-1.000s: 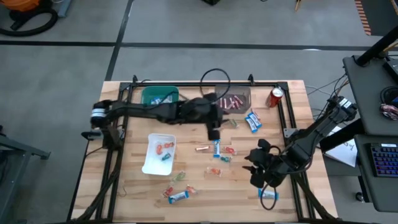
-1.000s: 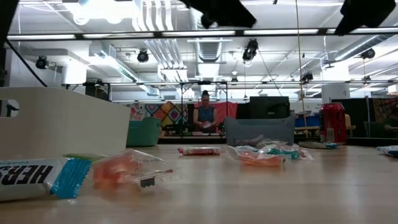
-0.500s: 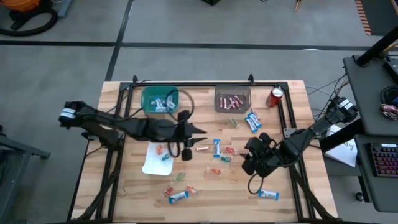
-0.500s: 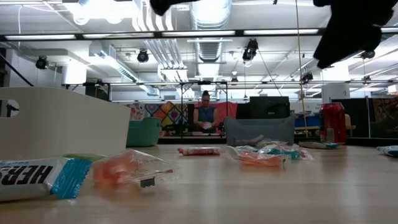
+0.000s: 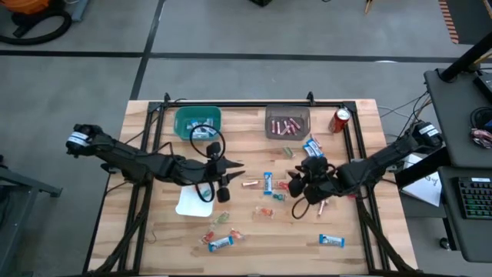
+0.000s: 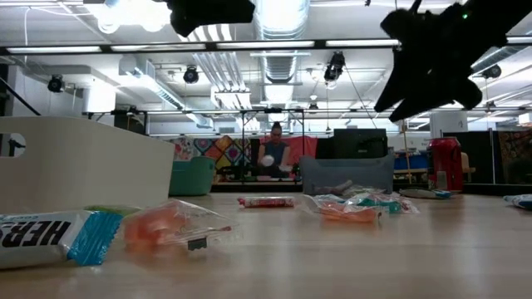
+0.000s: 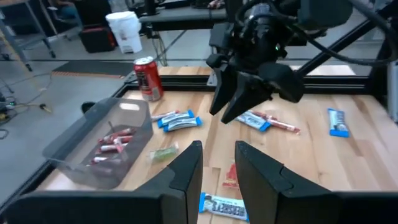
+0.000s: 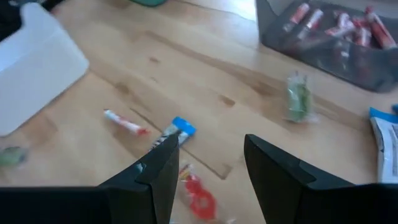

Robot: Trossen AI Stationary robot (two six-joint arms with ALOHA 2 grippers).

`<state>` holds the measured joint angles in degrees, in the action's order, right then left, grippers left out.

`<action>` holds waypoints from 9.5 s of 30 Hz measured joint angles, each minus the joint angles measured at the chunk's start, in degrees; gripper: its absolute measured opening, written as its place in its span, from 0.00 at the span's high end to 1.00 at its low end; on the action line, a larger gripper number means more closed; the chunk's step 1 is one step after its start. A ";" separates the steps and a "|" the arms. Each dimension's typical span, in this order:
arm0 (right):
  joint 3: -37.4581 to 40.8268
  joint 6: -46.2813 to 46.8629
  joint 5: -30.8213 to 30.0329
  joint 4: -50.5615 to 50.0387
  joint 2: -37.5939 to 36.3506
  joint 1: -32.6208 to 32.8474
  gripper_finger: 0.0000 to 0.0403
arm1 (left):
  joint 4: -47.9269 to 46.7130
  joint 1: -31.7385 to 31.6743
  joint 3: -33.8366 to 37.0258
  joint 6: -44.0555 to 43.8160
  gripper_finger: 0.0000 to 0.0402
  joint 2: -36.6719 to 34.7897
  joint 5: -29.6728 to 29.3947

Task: Sort candy
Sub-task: Put the green gummy candy into the white bin, then put the transparent candy rolls into the black bin

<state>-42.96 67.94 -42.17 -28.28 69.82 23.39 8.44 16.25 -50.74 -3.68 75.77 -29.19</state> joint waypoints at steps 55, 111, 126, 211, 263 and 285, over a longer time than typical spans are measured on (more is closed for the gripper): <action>2.21 -11.74 9.25 13.51 22.55 -25.76 0.90 | -0.07 0.07 7.39 -0.47 0.80 -6.40 -5.96; 2.28 -42.51 24.61 38.86 4.33 3.22 0.96 | 50.06 -1.24 1.01 14.90 0.60 31.12 23.72; 2.28 -42.66 24.08 38.88 4.33 3.20 0.96 | 50.05 -1.25 1.01 14.77 0.95 31.05 23.82; 2.28 -38.17 18.09 38.77 3.89 0.82 0.58 | -58.92 0.24 -2.66 -21.60 0.63 0.24 18.03; -19.36 -66.12 29.24 27.22 37.32 -15.59 0.59 | -53.37 11.69 -6.34 -31.36 0.63 -3.88 -21.31; -19.49 -62.98 33.22 30.65 41.11 -16.80 0.93 | -52.78 11.67 -6.32 -31.34 0.63 -2.73 -24.32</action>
<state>-62.46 4.96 -8.95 2.37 110.93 6.59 -44.34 27.92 -57.06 -35.03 73.03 -53.52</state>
